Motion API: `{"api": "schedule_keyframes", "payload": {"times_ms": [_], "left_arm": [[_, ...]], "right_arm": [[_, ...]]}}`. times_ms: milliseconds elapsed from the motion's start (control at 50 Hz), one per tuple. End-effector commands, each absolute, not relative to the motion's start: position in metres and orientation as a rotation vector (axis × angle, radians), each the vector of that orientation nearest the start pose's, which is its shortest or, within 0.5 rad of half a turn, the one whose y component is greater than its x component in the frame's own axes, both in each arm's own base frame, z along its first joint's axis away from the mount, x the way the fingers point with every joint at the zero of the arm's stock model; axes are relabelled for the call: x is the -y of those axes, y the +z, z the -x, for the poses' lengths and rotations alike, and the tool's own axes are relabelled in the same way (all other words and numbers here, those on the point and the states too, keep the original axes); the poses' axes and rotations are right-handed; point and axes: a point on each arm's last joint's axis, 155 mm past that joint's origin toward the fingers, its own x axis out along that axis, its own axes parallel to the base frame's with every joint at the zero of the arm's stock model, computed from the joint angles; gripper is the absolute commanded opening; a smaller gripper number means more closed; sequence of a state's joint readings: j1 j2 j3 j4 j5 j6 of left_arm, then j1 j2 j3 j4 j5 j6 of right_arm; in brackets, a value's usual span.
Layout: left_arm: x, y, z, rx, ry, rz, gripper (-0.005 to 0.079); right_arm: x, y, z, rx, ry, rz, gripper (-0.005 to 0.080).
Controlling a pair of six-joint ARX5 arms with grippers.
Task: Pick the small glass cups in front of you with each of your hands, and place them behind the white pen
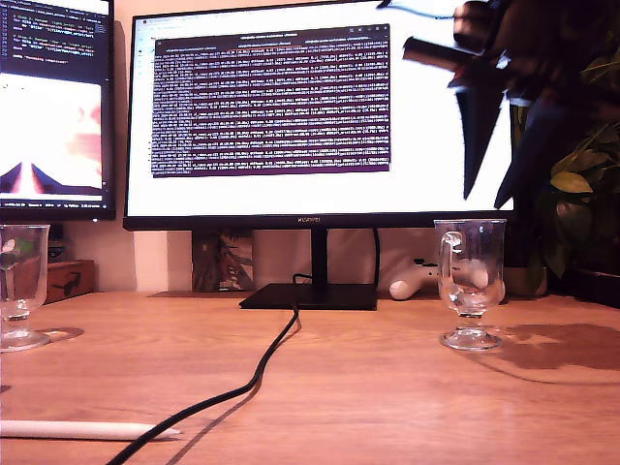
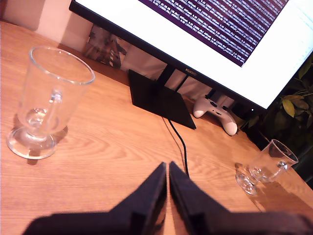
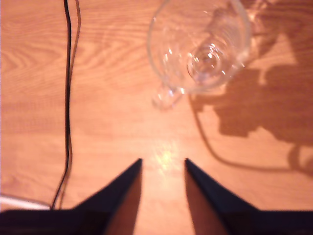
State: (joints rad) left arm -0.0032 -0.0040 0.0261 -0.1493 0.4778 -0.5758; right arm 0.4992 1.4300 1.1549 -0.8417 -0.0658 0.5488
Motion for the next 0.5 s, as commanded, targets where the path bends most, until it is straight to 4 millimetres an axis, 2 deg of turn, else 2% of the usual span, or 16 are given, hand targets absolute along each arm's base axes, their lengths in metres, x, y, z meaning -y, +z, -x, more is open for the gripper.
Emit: {"api": "schedule_keyframes", "payload": {"times_ms": [0,200,380,480], "left_arm": [[0.088,0.154,-0.227,-0.220,-0.454,0.576,-0.0019],[0.090,0.154,-0.226,-0.218,-0.466,0.553,-0.0019],[0.090,0.153,-0.224,-0.217,-0.465,0.469,-0.0019],[0.087,0.151,-0.224,-0.237,-0.442,0.461,-0.0019]], "right_arm": [[-0.185,0.131,-0.304,-1.195,0.209,-0.248,0.0299],[-0.197,0.120,-0.320,-1.185,0.214,-0.289,0.0303],[-0.195,0.104,-0.324,-1.218,0.187,-0.279,0.0298],[-0.196,0.099,-0.327,-1.219,0.185,-0.279,0.0244]]}}
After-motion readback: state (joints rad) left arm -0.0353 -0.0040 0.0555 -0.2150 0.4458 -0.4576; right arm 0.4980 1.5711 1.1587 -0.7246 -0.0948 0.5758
